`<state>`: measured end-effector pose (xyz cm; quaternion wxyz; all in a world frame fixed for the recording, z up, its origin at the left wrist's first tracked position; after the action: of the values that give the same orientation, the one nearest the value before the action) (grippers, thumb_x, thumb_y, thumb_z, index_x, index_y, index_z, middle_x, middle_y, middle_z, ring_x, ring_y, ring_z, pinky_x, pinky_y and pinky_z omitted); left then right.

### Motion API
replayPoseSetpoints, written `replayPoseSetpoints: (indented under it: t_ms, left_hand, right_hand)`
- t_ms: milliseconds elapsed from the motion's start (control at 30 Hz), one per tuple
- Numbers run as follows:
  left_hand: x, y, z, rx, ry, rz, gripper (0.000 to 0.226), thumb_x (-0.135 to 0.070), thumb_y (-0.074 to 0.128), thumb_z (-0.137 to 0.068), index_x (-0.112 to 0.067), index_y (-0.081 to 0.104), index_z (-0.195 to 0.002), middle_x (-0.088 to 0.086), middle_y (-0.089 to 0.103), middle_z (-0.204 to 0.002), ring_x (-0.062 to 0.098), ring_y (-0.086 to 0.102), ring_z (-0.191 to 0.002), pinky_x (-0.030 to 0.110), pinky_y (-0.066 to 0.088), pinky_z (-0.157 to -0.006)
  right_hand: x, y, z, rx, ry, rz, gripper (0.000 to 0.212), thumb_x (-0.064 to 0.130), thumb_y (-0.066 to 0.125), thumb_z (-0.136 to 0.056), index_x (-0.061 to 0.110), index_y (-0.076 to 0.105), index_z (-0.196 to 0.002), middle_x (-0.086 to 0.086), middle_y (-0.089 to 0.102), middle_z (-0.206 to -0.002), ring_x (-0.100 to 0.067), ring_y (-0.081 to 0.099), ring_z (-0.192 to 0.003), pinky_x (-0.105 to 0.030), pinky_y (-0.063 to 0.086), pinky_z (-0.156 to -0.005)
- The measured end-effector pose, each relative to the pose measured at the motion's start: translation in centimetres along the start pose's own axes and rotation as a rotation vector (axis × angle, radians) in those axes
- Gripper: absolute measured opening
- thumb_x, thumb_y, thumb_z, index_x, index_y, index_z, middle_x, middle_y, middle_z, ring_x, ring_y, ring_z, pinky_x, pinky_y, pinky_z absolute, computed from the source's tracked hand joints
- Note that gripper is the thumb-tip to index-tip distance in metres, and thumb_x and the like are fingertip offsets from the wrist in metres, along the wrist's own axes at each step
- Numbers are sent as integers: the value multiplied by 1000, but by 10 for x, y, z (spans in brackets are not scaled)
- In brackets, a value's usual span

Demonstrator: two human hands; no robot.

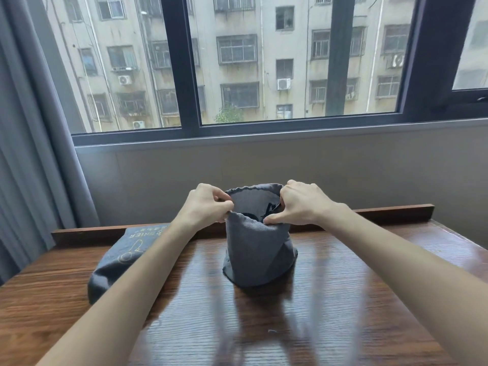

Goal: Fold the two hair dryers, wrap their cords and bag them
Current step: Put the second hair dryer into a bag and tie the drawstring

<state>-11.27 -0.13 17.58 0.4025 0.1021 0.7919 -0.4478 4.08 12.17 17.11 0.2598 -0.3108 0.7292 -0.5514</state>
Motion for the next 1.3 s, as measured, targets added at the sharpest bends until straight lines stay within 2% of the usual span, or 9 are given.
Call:
replayPoseSetpoints:
  t_ms: [333,500,567,700,800,900,1167,1233,1300]
  left_hand:
    - [10,8,-3,153,35,-212,34,-12,72,-71,-19,72,-105,-1,68,-73,9,60,-67,19,45,-68]
    - [2,1,-2,134,165,-220,11,-11,70,-79,-19,77,-82,1,72,-66,2,60,-56,13,48,-62]
    - [7,-4,-5,123,174,-134,15,-12,69,-81,-22,77,-73,4,75,-68,2,66,-58,13,51,-65]
    - [23,-14,-12,67,135,80,11,-18,71,-85,-19,77,-76,6,76,-75,20,70,-71,42,59,-77]
    - [25,-18,-9,54,139,162,12,-16,68,-89,-9,74,-82,9,75,-72,34,67,-64,35,57,-67]
    - [26,-25,-6,-27,126,194,13,-17,67,-90,-8,71,-81,0,70,-60,16,57,-43,21,49,-52]
    - [27,-24,-7,44,-118,1087,14,-4,50,-97,0,62,-91,5,68,-69,8,63,-53,18,56,-56]
    - [26,-21,-4,116,-86,984,10,-5,56,-94,-1,65,-97,5,61,-78,8,58,-57,17,55,-60]
    - [30,-19,0,173,3,601,18,-6,70,-84,-6,69,-103,2,56,-82,9,53,-67,14,51,-64]
  right_hand:
    - [-13,32,2,-12,-21,-122,12,28,62,-81,24,73,-86,2,46,-92,-21,52,-97,-37,41,-85]
    - [-30,7,0,-91,-36,-508,7,26,75,-80,21,76,-83,6,55,-82,-12,55,-80,-18,43,-72]
    - [-39,-2,1,-155,2,-698,6,24,77,-78,18,76,-78,10,66,-73,-5,60,-72,-18,44,-68]
    - [-48,-15,1,-232,28,-849,11,21,75,-81,15,75,-72,9,69,-60,-3,61,-59,-20,46,-63]
    - [-51,-23,2,-272,27,-972,12,22,74,-82,14,74,-73,0,72,-64,-6,61,-59,-24,46,-62]
    - [-52,-21,3,-265,79,-1073,17,21,69,-87,8,74,-78,-5,73,-69,-4,61,-56,-20,43,-59]
    - [-51,-7,4,-145,283,-1641,31,23,47,-100,14,59,-72,-5,71,-71,-19,66,-69,-28,47,-67]
    - [-50,-3,4,-111,316,-1754,31,21,44,-101,14,55,-73,-3,66,-65,-20,68,-72,-28,47,-67]
    - [-52,4,3,-105,345,-1857,30,19,43,-101,12,54,-74,-3,59,-60,-21,69,-70,-26,49,-64]
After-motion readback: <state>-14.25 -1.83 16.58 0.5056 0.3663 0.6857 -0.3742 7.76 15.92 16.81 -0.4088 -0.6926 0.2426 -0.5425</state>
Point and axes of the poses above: each hand's wrist, its own z-axis away from the middle knuckle, its own y-axis out of the palm, x = y × z, the point moved 7 cm from there along -z, towards the middle knuckle
